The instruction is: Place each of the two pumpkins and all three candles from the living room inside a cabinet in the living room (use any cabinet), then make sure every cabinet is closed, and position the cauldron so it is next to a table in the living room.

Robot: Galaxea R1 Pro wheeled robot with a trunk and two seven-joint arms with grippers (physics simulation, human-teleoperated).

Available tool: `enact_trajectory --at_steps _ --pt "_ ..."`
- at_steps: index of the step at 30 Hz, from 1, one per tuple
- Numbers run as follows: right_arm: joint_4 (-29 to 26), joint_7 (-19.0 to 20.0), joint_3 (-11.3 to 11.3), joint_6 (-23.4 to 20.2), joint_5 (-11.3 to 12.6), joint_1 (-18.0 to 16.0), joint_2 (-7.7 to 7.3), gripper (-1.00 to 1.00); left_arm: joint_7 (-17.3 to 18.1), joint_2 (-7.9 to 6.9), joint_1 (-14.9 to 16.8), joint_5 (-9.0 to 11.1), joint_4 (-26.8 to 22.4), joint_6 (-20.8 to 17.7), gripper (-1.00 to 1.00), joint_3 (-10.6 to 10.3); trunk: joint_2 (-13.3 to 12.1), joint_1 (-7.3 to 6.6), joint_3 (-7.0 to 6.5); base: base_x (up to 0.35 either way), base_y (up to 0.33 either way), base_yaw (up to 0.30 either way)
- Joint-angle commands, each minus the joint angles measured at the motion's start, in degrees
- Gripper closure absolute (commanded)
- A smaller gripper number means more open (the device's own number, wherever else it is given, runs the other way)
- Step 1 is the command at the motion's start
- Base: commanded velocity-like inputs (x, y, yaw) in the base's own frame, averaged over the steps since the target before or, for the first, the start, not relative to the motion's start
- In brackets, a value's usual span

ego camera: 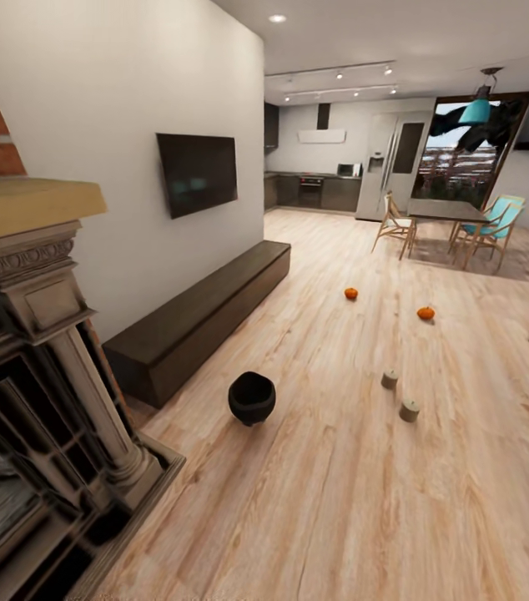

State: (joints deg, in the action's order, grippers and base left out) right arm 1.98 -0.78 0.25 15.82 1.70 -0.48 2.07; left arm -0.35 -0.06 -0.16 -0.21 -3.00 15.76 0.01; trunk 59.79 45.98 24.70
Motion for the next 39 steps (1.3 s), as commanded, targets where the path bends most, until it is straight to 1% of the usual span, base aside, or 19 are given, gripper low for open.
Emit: enact_trajectory --at_steps 1,3,5,6,9,15,22,26,32,36,39 --pt "0.12 -0.09 0.04 0.28 1.24 -0.07 0.09 -1.00 -0.02 -0.03 -0.02 0.00 -0.06 0.09 -1.00 0.01 0.03 0.00 0.10 0.000 0.000 0.244" --pt "0.07 -0.08 0.07 -0.07 3.29 -0.07 0.16 -1.00 0.06 -0.01 -0.02 0.00 -0.18 -0.06 -1.00 0.00 0.03 0.00 0.21 0.000 0.000 0.244" --pt "-0.21 -0.04 0.03 0.12 4.67 -0.07 0.20 -1.00 0.15 0.15 -0.02 -0.22 -0.57 -0.42 -1.00 -0.07 0.03 0.00 0.31 0.040 0.000 0.216" --pt "-0.39 -0.03 -0.02 0.15 5.12 -0.09 0.25 -1.00 0.11 0.56 0.01 -0.35 -0.72 -0.57 -1.00 -0.17 0.03 0.00 0.33 0.158 -0.015 0.097" --pt "-0.52 -0.02 0.03 0.14 5.49 -0.11 0.25 -1.00 -0.40 1.35 0.28 -0.51 -0.93 -0.75 -1.00 -0.31 0.03 0.00 0.37 0.223 -0.089 0.051" --pt "-0.71 0.04 -0.01 0.23 5.60 -0.08 0.30 -1.00 -1.04 1.63 0.75 -0.66 -1.01 -0.83 -1.00 -0.39 0.03 0.00 0.38 0.232 -0.244 0.006" --pt "-0.83 0.32 -0.24 0.28 5.31 -0.09 0.31 -1.00 -1.14 1.59 0.77 -0.67 -0.96 -0.82 -1.00 -0.43 0.03 0.00 0.38 0.049 -0.333 0.000" --pt "-0.83 0.35 -0.14 0.29 5.54 -0.07 0.30 -1.00 -1.14 1.56 0.77 -0.71 -0.95 -0.81 -1.00 -0.44 0.03 0.00 0.38 0.101 -0.306 0.000" --pt "-0.84 0.42 -0.17 0.33 5.55 -0.12 0.31 -1.00 -1.14 1.53 0.77 -0.67 -0.95 -0.74 -1.00 -0.37 0.03 0.00 0.38 0.264 -0.073 0.000" --pt "-0.78 0.42 -0.08 0.27 5.53 -0.13 -0.24 -1.00 -1.08 1.34 0.77 -0.60 -0.95 -0.73 -1.00 -0.36 0.03 0.00 0.38 0.286 -0.007 0.000" --pt "-0.68 0.37 0.11 -0.01 5.61 -0.11 -0.30 -1.00 -1.08 1.31 0.77 -0.59 -0.95 -0.73 -1.00 -0.30 0.03 0.00 0.38 0.273 -0.001 0.000"
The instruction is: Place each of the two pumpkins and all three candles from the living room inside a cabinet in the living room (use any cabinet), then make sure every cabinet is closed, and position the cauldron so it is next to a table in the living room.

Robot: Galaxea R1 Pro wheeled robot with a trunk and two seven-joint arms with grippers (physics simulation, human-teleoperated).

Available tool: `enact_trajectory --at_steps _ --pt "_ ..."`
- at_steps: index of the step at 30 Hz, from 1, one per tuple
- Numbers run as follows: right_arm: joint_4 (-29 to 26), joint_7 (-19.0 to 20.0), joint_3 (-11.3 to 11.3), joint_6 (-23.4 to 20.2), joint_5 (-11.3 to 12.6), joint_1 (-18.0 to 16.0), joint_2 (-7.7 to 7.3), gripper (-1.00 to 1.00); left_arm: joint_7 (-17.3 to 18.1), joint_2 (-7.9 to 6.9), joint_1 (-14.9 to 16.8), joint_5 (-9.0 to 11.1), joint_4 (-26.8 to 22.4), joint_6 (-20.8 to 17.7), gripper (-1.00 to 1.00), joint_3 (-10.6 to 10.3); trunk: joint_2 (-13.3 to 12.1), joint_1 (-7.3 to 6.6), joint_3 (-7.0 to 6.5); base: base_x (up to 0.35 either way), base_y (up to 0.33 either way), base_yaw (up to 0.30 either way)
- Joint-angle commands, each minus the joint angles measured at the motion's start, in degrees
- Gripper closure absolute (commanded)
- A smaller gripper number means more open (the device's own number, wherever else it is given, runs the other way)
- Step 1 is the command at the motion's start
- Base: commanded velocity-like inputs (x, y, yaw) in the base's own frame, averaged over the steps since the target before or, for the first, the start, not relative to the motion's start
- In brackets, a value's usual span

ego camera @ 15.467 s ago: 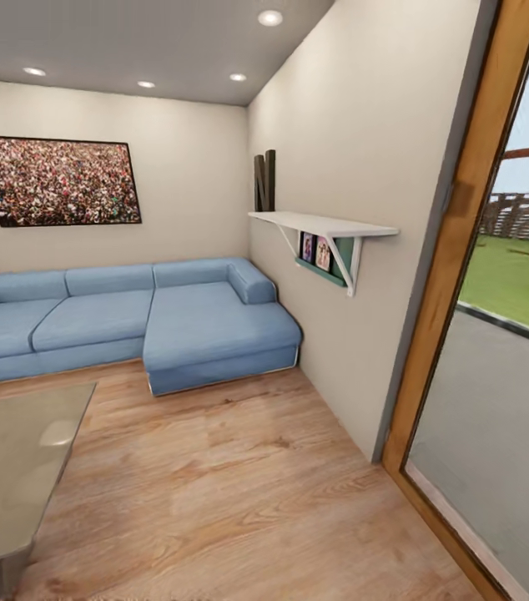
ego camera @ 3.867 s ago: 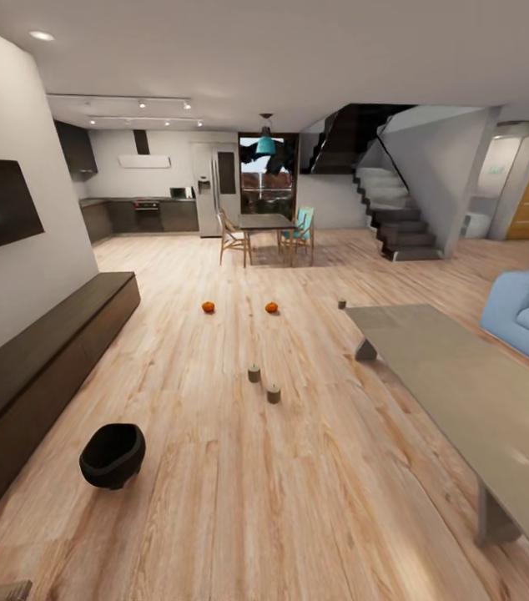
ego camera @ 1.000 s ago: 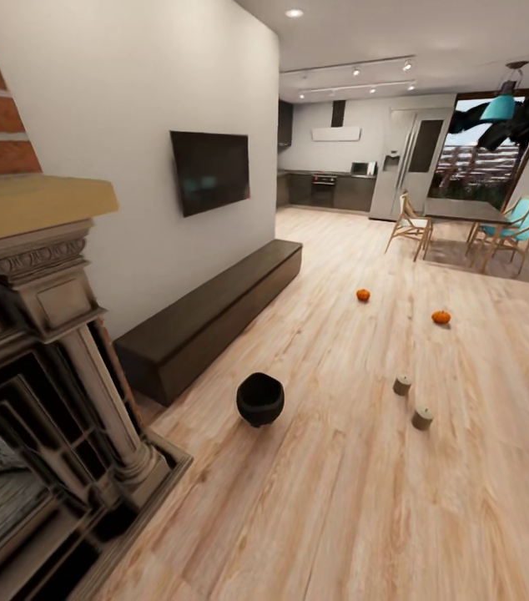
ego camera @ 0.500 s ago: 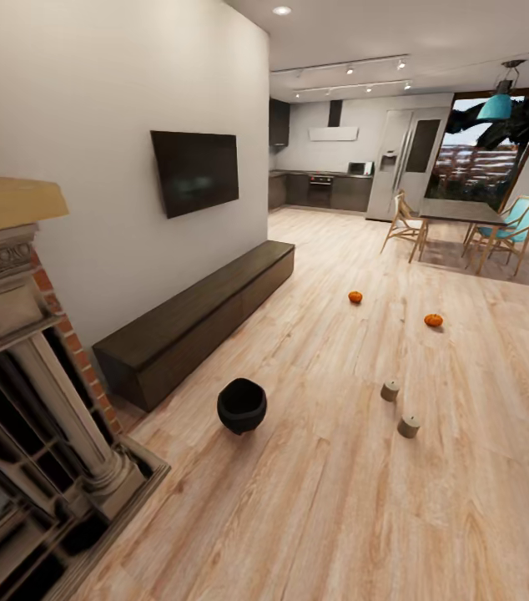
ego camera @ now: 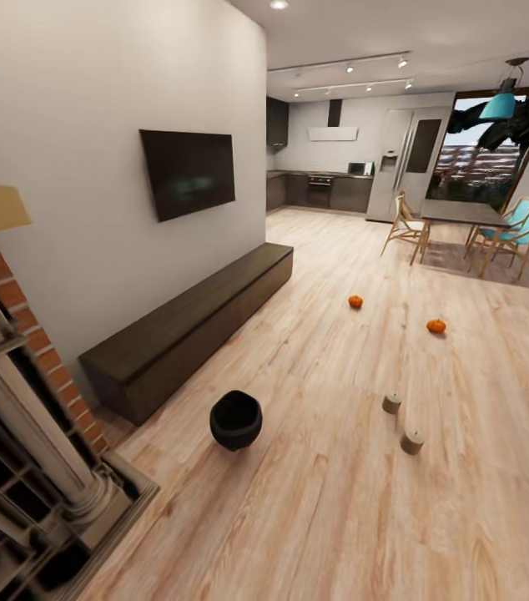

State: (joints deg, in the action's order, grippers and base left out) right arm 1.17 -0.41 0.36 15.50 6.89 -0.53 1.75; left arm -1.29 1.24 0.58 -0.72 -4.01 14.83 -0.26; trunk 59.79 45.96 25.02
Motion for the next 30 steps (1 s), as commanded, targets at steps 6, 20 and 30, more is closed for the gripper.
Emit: enact_trajectory --at_steps 6,20,30 --pt "0.10 -0.19 -0.34 0.46 0.38 -0.04 0.56 -1.00 -0.14 0.06 0.04 0.05 0.06 0.20 -1.00 0.02 0.03 0.03 0.05 0.307 0.000 0.000" --pt "0.06 -0.20 -0.23 0.44 0.37 -0.06 0.32 -1.00 -0.17 0.05 0.04 0.09 0.06 0.27 -1.00 -0.08 0.03 0.03 0.05 0.321 -0.001 0.000" --pt "0.06 -0.20 -0.12 0.49 0.41 -0.03 0.06 -1.00 -0.16 -0.01 0.04 0.09 0.06 0.29 -1.00 -0.16 0.03 0.03 0.05 0.263 -0.170 0.000"
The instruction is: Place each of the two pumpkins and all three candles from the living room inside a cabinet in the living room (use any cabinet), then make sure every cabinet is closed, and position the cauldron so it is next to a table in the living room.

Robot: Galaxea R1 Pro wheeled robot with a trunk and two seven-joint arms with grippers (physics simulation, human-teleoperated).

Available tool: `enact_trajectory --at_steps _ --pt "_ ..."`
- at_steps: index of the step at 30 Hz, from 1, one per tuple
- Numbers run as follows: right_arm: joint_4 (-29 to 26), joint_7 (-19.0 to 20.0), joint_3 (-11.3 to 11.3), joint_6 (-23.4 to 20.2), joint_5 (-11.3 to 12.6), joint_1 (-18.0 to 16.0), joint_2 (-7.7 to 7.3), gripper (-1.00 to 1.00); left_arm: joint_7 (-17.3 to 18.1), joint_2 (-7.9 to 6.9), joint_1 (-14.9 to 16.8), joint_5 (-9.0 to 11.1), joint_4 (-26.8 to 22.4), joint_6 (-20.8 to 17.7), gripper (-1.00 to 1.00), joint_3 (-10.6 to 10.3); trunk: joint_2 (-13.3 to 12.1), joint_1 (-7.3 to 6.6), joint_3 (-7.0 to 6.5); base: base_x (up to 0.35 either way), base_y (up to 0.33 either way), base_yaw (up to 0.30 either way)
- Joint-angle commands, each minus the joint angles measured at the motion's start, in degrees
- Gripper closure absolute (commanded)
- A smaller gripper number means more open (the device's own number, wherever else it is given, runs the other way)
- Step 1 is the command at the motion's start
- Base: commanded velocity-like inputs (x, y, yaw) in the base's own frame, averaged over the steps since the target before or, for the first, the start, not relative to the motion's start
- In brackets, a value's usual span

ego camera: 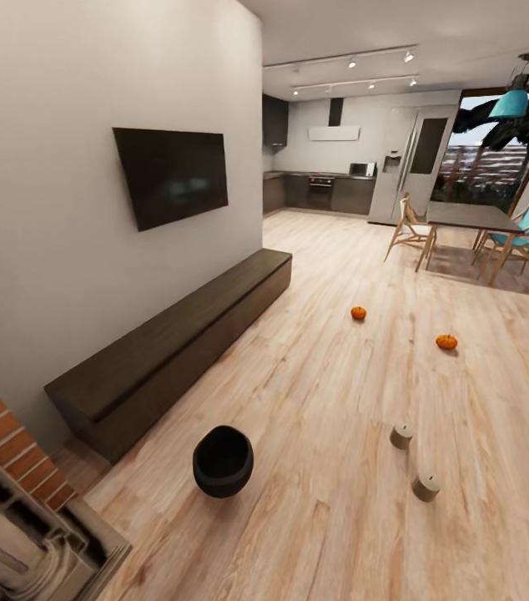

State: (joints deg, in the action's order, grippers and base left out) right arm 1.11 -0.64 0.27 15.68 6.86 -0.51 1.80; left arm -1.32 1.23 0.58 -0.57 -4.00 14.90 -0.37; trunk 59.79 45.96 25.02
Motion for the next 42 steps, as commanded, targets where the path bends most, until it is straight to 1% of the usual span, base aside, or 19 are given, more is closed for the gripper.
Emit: enact_trajectory --at_steps 1,8,23,27,32,34,36,37,39,42 --pt "0.12 0.03 -0.02 0.31 0.40 -0.06 -0.04 -1.00 -0.15 0.01 0.03 -0.07 0.07 0.21 -1.00 -0.05 0.03 0.03 0.05 0.236 -0.208 0.000" --pt "0.12 0.03 -0.12 0.24 0.40 -0.06 0.28 -1.00 -0.11 -0.01 0.03 0.10 0.05 0.22 -1.00 0.04 0.03 0.03 0.05 0.206 -0.136 0.000" --pt "0.10 0.41 -0.09 0.31 0.52 -0.05 0.57 -1.00 -0.09 -0.04 0.03 -0.02 0.05 0.22 -1.00 -0.07 0.03 0.03 0.05 0.183 -0.006 0.000" --pt "0.08 0.59 -0.09 0.33 0.49 -0.09 0.65 -1.00 -0.02 -0.03 0.03 -0.11 0.05 0.22 -1.00 -0.07 0.03 0.03 0.05 0.080 0.000 0.000" --pt "-0.14 1.62 -0.49 0.36 -0.25 -0.10 0.65 -1.00 0.57 -0.10 0.18 0.07 -0.66 0.13 -1.00 0.11 0.03 0.03 0.05 0.010 0.000 0.000" --pt "-1.84 1.57 -0.57 0.60 -0.38 -0.09 0.73 -1.00 0.70 -0.17 0.25 0.35 -2.73 -0.03 -1.00 0.22 0.03 0.03 0.05 0.018 0.000 0.000" --pt "-6.21 1.51 -0.66 0.44 -0.47 -0.10 0.78 -1.00 0.75 -0.29 0.28 0.57 -4.65 -0.77 -1.00 0.33 0.03 0.03 0.05 0.046 0.000 0.000" --pt "-9.69 1.24 -0.77 0.21 -0.50 -0.10 0.78 -1.00 0.77 -0.36 0.35 1.08 -6.06 -1.86 -1.00 0.39 0.03 0.03 0.05 0.023 0.000 0.000" --pt "-13.33 0.20 -0.91 -1.37 -0.66 -0.11 0.81 -1.00 0.78 -0.42 0.42 2.61 -8.67 -3.79 -1.00 0.40 0.03 0.03 0.05 0.012 0.000 0.000" --pt "-18.25 -2.42 -2.31 -6.82 -1.60 -0.10 1.04 -1.00 0.79 -0.61 0.46 5.59 -13.72 -8.12 -1.00 0.41 0.03 0.03 0.05 0.004 0.000 0.000"
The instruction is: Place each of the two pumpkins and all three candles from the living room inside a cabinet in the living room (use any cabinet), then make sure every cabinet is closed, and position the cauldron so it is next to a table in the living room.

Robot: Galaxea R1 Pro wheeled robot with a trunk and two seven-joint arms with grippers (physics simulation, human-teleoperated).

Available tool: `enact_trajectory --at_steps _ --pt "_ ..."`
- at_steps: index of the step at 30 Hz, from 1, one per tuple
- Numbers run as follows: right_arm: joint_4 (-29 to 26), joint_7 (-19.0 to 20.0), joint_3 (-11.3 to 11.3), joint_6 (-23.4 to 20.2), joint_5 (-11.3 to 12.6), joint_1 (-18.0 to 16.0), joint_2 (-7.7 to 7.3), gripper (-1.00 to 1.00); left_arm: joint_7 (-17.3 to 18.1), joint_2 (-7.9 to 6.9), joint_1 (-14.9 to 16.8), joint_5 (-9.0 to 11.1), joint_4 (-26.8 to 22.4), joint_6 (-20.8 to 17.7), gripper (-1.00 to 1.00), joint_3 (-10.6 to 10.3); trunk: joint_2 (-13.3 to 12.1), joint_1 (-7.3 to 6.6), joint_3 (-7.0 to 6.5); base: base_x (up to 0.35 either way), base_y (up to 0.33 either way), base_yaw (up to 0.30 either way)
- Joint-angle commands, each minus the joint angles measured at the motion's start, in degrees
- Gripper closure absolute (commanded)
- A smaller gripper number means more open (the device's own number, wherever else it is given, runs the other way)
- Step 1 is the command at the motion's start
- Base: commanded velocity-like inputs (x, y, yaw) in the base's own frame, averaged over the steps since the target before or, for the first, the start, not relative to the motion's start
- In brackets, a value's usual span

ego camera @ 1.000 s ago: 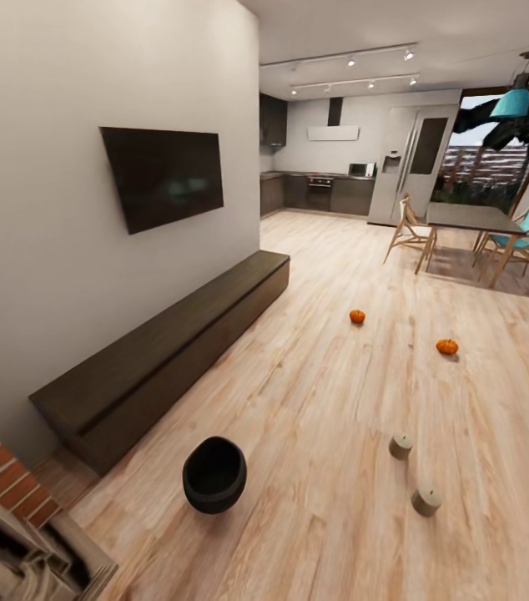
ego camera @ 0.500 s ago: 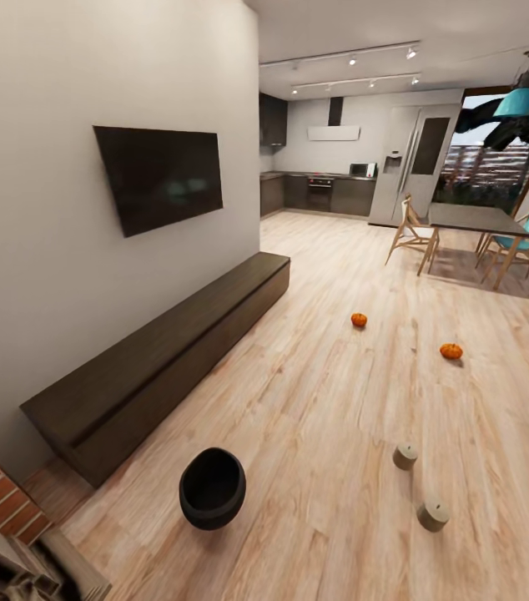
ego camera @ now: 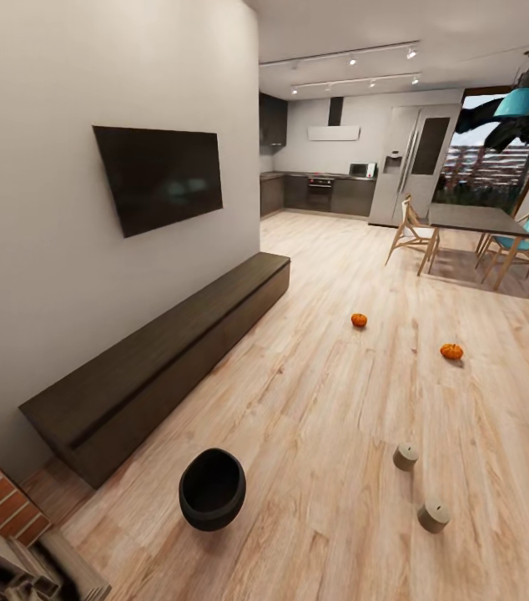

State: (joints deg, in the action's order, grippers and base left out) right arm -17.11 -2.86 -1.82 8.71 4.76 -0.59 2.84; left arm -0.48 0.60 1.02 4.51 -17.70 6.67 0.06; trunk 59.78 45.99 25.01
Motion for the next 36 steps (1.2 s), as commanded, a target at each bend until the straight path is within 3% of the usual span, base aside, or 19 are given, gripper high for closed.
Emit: enact_trajectory --at_steps 1,5,9,12,20,28,36 --pt "-2.15 -0.87 -0.62 -1.81 0.32 -0.04 0.05 -1.00 -0.07 -0.21 0.05 1.35 -1.92 -2.02 -1.00 0.00 0.03 0.00 0.06 0.002 0.000 0.000" --pt "-10.28 -1.92 -1.30 -10.07 -0.02 -0.11 1.13 -1.00 -0.75 -1.52 0.11 3.74 -10.62 -12.37 -1.00 0.30 0.03 0.00 0.06 0.000 0.000 0.000" --pt "-11.47 -1.61 -2.47 -10.86 -0.06 -0.11 1.99 -1.00 -0.94 -1.78 0.12 4.12 -12.65 -14.85 -1.00 0.37 0.03 0.00 0.06 0.000 0.000 0.000" --pt "-11.47 -1.93 -3.53 -8.91 0.11 -0.12 2.12 -1.00 -0.99 -1.81 0.12 4.42 -12.44 -14.78 -1.00 0.42 0.03 0.00 0.06 0.000 0.000 0.000" --pt "-11.37 -2.31 -3.76 -6.12 0.51 -0.12 2.17 -1.00 -1.01 -1.69 0.12 4.53 -10.87 -13.23 -1.00 0.66 0.03 0.00 0.01 0.000 0.000 0.039" --pt "-11.28 -2.32 -3.64 -3.47 0.37 -0.12 2.17 -1.00 -1.02 -1.50 0.12 4.31 -8.80 -8.72 -1.00 0.58 0.03 0.00 -0.26 0.000 0.000 0.250" --pt "-11.27 -2.31 -3.75 -3.23 0.30 -0.12 2.17 -1.00 -1.01 -1.46 0.12 4.25 -8.63 -7.49 -1.00 0.21 0.03 0.00 -0.32 0.082 -0.051 0.281"
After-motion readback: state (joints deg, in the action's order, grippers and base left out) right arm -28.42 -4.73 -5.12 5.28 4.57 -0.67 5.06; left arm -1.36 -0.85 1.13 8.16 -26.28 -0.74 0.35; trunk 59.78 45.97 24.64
